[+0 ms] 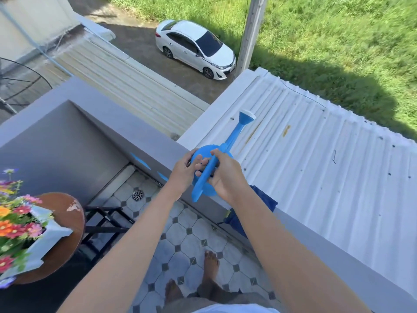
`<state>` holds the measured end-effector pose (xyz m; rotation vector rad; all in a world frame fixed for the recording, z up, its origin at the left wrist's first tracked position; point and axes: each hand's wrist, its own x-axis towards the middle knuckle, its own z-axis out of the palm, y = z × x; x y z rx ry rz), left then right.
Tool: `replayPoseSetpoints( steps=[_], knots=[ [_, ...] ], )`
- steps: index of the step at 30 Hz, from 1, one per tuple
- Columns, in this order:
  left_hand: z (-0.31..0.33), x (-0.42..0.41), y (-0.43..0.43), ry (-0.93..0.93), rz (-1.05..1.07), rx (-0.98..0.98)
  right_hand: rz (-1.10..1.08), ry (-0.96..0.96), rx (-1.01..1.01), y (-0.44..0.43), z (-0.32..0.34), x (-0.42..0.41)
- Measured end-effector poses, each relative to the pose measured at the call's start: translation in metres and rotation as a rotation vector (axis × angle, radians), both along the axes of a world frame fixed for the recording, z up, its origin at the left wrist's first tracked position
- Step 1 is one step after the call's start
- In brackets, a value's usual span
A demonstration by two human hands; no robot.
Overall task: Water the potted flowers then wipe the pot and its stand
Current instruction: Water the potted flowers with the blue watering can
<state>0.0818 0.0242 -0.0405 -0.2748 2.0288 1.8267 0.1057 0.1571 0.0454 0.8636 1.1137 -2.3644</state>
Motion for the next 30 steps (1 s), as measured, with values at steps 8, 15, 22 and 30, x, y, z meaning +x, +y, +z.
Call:
replayPoseSetpoints(
  steps=[8, 15, 22, 30],
  knots=[
    [0.008, 0.006, 0.006, -0.014, 0.031, -0.033, 0.197, 0.126, 0.142, 0.021, -0.005, 0.007],
    [0.018, 0.014, 0.008, 0.006, 0.055, -0.035, 0.202, 0.140, 0.207, 0.020, -0.009, 0.012],
    [0.017, 0.013, 0.008, 0.012, 0.031, -0.124, 0.182, 0.084, 0.515, 0.022, -0.013, 0.014],
    [0.028, 0.018, 0.002, 0.000, 0.023, -0.141, 0.059, 0.237, 0.731, 0.015, 0.003, 0.008]
  ],
)
